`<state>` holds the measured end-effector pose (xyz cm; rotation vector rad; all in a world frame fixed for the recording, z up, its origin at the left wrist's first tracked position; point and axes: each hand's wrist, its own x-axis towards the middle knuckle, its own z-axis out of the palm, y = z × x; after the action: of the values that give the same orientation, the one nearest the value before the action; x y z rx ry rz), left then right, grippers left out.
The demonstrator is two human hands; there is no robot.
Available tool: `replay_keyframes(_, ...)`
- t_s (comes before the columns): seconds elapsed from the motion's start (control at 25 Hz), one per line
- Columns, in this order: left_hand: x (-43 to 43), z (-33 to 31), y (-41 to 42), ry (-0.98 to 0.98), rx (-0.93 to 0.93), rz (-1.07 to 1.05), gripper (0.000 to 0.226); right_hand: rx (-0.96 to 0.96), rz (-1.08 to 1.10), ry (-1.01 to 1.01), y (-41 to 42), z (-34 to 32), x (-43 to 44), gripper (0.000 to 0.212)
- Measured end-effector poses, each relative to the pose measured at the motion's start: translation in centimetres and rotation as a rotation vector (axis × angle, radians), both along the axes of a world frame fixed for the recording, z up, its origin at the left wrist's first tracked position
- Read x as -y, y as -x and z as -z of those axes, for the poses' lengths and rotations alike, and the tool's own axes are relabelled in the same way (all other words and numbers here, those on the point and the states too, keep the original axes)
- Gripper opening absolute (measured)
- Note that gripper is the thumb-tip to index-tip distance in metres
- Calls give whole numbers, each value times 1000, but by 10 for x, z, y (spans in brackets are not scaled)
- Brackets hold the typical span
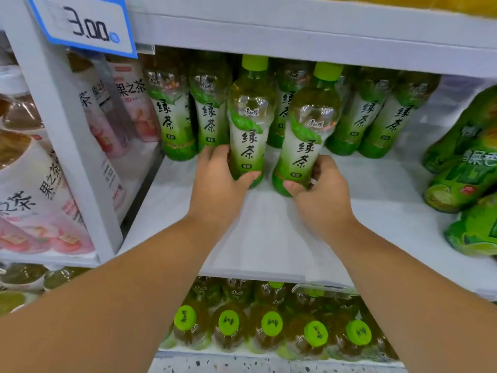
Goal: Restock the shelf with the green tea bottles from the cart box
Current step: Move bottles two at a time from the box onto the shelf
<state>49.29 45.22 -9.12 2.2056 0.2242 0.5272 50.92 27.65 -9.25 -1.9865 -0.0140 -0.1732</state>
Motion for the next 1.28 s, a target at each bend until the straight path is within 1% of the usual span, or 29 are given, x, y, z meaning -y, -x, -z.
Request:
replay_keyframes(0.16, 3, 4, -16, -78, 36, -19, 58, 41, 4, -14, -24, 5, -3, 43)
replay_keyframes(0.28, -2, 10, -25, -91, 91, -32, 56, 65, 5, -61, -37, 11, -9, 41)
replay_keyframes(0.44, -2, 17, -30, -102, 129, -22, 52, 70, 0, -151, -49, 17, -11, 44)
replay_keyframes(0.6, 1, 23, -38, -102, 130, -45, 46, 93, -1, -154, -52, 25, -14, 40)
replay_keyframes(0.68, 3, 25, -40, -85, 141, -55, 48, 107, -13, -102, -50, 27, -15, 41)
replay_keyframes(0.88, 2, 29, -41, -36, 175, -42, 51, 91, -7, 99, -47, 21, -18, 46)
replay_keyframes(1.0, 0, 33, -38, 4, 152, 20, 55, 73, 1, 145, -49, 22, -20, 46)
replay_keyframes(1.08, 0, 33, -38, 38, 130, 2, 54, 68, 13, 170, -50, 23, -20, 46)
replay_keyframes(1.12, 0, 33, -39, 49, 122, -22, 50, 67, 14, 175, -50, 23, -20, 46)
replay_keyframes(1.28, -3, 29, -45, 30, 39, -119, 24, 45, 18, 184, -50, 25, -20, 45)
